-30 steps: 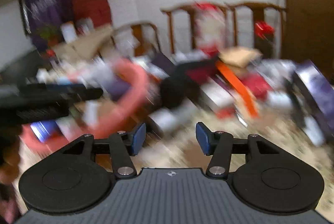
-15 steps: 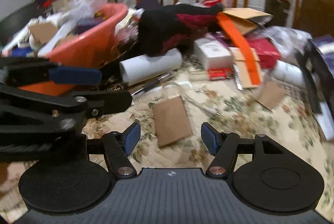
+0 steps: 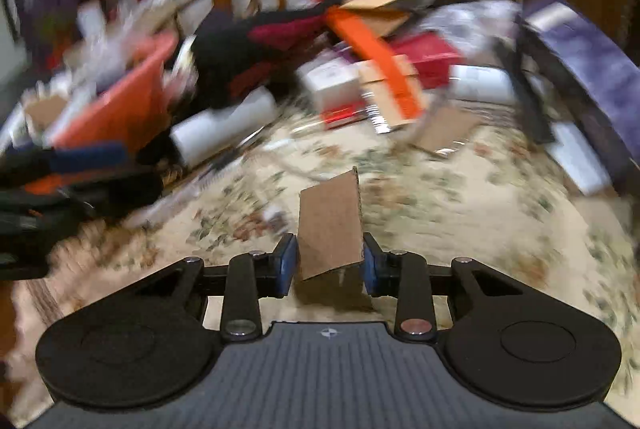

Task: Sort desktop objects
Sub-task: 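Grasp the flat cardboard piece on the table with the right tool, then carry the cardboard piece to the pink basin and release it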

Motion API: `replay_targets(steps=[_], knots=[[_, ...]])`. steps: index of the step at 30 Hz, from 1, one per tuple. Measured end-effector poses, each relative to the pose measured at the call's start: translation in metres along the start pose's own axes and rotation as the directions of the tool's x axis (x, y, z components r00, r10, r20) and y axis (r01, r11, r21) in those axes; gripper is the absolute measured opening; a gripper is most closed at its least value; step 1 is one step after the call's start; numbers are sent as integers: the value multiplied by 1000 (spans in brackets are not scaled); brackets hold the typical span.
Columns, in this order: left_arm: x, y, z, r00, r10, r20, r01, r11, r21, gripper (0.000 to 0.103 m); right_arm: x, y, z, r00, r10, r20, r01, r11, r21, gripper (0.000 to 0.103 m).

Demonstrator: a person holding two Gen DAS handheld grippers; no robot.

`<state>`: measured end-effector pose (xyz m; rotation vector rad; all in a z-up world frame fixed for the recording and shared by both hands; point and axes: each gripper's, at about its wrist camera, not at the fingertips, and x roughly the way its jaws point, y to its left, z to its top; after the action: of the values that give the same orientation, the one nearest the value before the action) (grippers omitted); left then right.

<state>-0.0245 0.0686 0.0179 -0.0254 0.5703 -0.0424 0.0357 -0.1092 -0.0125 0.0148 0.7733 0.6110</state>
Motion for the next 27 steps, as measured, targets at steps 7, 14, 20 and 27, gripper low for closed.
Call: replay_targets(steps=[7,14,20,27], knots=[[55,-36,34,986,107,-130,-97,992,75,89,-20,-40,1,996,-47,73,38,992,122,38],[66,-22,17,970,4,-243,-19,998,-57,89,-24,-63,2,995,-49,88,28,974,223,38],[94,-18,8,957,8,-291,-29,997,-68,80,-22,-64,2,995,-22,93,-2,968,251,38],[104,-30,3,973,126,-193,-124,992,22,53,-20,-65,1,996,-8,92,-17,964,264,38]])
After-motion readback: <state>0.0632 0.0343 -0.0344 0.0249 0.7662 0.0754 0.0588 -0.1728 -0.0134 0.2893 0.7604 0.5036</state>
